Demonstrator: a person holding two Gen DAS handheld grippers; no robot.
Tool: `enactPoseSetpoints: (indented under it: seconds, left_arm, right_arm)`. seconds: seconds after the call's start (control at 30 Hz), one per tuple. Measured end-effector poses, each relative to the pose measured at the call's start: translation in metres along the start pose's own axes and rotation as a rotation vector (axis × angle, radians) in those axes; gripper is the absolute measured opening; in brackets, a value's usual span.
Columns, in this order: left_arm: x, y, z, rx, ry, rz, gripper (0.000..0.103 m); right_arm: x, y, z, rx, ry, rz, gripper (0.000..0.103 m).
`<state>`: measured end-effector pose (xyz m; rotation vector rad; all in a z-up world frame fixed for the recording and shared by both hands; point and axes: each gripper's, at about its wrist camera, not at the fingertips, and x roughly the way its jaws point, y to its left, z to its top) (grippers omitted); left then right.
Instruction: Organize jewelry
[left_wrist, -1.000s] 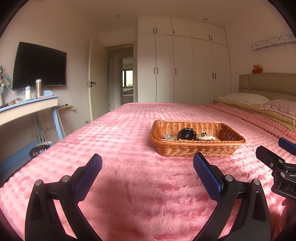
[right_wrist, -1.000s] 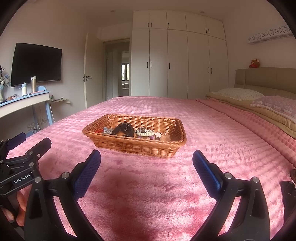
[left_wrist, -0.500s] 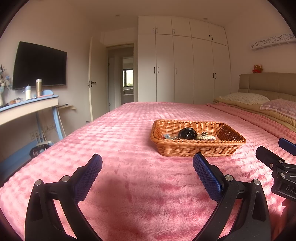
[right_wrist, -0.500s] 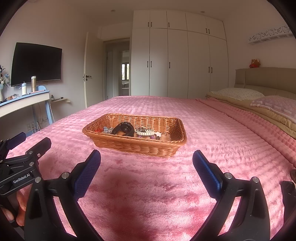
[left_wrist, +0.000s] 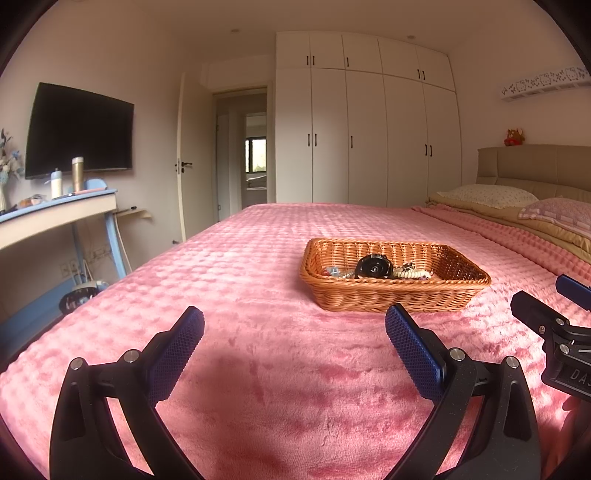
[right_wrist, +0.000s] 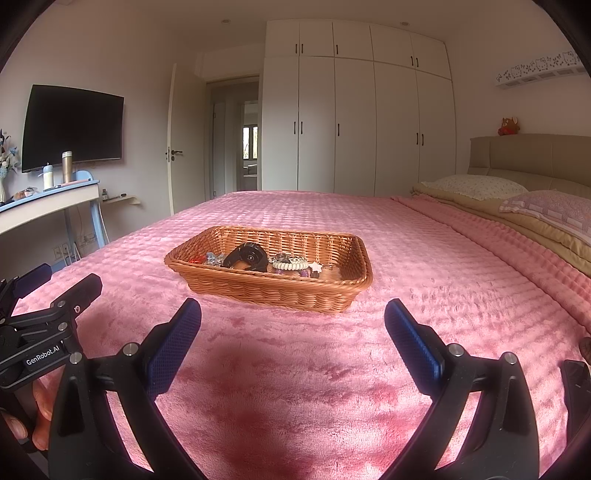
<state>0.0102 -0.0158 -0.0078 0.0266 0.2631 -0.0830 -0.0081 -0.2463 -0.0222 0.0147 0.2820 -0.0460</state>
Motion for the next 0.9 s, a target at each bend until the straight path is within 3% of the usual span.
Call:
enactPoseSetpoints:
  seconds: [0.9]
  left_arm:
    - [-0.0032, -0.0034, -0.0009, 0.006, -0.019, 0.002, 0.096]
  right_arm:
    - [0.0005, 0.0, 0.0003, -0.001, 0.001, 0.0, 0.095]
